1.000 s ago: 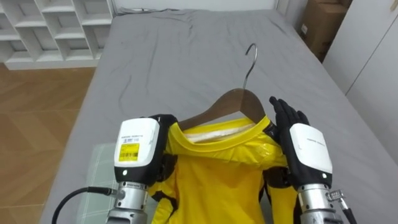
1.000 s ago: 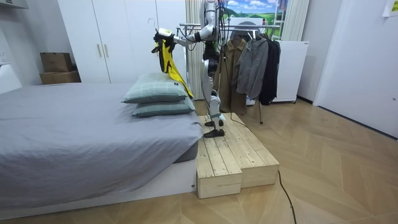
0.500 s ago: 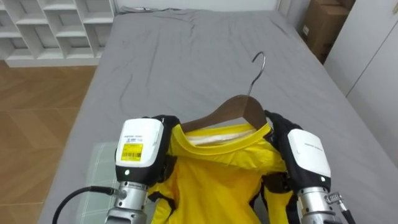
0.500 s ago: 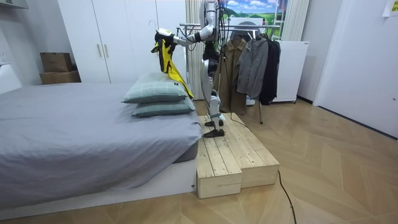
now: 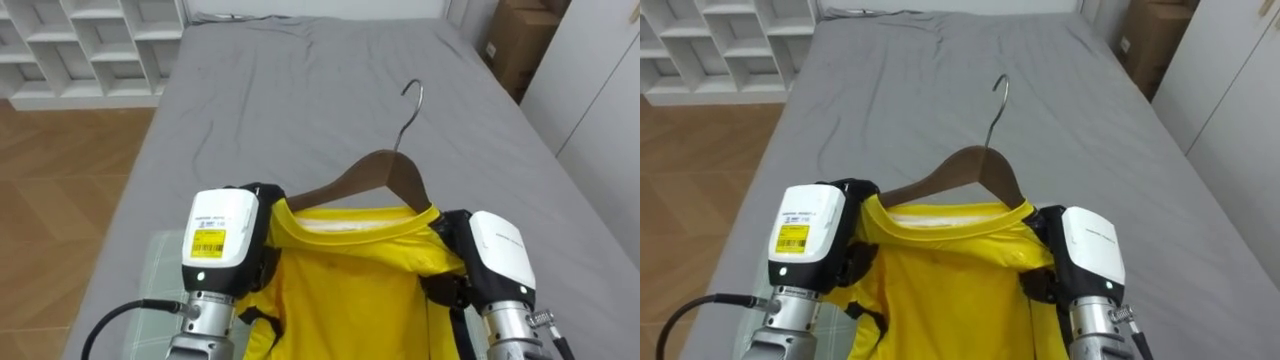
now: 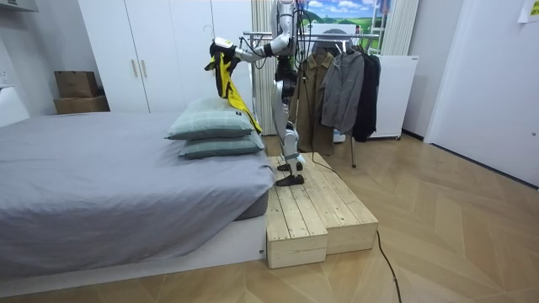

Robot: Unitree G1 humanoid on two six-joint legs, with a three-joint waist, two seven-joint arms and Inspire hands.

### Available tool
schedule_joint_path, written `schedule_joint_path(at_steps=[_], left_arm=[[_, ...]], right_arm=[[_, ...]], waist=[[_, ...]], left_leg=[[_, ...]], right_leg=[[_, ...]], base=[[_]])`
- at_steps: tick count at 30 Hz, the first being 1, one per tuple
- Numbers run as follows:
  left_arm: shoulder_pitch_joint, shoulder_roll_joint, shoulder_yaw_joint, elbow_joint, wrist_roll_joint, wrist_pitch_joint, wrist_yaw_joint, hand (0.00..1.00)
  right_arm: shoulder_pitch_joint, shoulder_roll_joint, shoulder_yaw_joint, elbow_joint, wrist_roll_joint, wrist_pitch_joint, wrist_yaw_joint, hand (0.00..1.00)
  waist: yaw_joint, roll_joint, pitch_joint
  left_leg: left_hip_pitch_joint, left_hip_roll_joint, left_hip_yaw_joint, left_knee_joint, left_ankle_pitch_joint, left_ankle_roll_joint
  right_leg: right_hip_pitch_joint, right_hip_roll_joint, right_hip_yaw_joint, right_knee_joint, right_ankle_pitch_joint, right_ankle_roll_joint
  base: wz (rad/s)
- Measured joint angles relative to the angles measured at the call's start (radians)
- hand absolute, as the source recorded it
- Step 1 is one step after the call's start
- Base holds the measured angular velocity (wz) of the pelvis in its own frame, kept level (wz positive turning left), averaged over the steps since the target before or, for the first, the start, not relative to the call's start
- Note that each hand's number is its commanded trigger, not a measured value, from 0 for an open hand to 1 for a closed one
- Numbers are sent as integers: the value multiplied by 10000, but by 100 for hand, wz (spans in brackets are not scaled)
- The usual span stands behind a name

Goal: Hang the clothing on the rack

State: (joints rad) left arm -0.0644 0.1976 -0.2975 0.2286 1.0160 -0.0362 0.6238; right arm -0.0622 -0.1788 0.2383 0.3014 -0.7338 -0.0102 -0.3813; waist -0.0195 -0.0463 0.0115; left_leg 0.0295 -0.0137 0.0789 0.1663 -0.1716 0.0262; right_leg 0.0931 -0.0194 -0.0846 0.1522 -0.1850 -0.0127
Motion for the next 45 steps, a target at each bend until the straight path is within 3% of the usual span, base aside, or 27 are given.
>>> schedule_joint_path(at_steps=[12,14,15,20,26,32,38,45], left_arm=[[182,18,-184,0,-8,397,-4,100],[182,18,-183,0,-12,397,-4,51],[181,18,-183,0,-13,397,-4,0],[179,-12,-182,-1,-41,386,-4,0],[180,-466,-199,0,-51,291,-5,0],[184,-454,-204,0,-52,284,-63,0],[183,-462,-208,0,-56,210,-73,0],[183,-473,-215,0,-418,119,-144,0]], right_arm=[[0,46,54,-5,111,230,581,100],[0,51,50,-5,111,230,581,100],[0,55,47,-5,111,230,580,100],[0,77,36,-4,112,230,580,100],[-1,282,134,-2,103,229,666,100],[-1,277,123,-2,101,229,733,100],[0,276,131,-1,72,229,799,100],[0,271,128,-1,73,229,965,100]], waist=[[-18,36,-68],[-16,40,-86],[-17,44,-96],[-17,54,-103],[9,54,-101],[14,47,-89],[8,43,-5],[-21,71,16]], left_leg=[[-2,-2,9,2,0,0],[0,-1,9,2,0,0],[2,-1,9,3,0,0],[4,2,18,3,1,0],[5,1,47,-1,1,0],[7,7,152,-14,1,0],[10,7,260,-23,1,1],[6,7,265,-23,1,1]], right_leg=[[-1,-9,7,4,0,0],[0,-7,7,4,0,0],[1,-7,7,4,0,0],[-2,-7,13,2,0,0],[-41,-12,43,3,0,0],[-51,-4,171,1,0,0],[-85,-7,282,-7,0,0],[-83,-4,286,-8,0,0]], base=[[0],[0],[0],[0],[0],[-4],[-5],[0]])
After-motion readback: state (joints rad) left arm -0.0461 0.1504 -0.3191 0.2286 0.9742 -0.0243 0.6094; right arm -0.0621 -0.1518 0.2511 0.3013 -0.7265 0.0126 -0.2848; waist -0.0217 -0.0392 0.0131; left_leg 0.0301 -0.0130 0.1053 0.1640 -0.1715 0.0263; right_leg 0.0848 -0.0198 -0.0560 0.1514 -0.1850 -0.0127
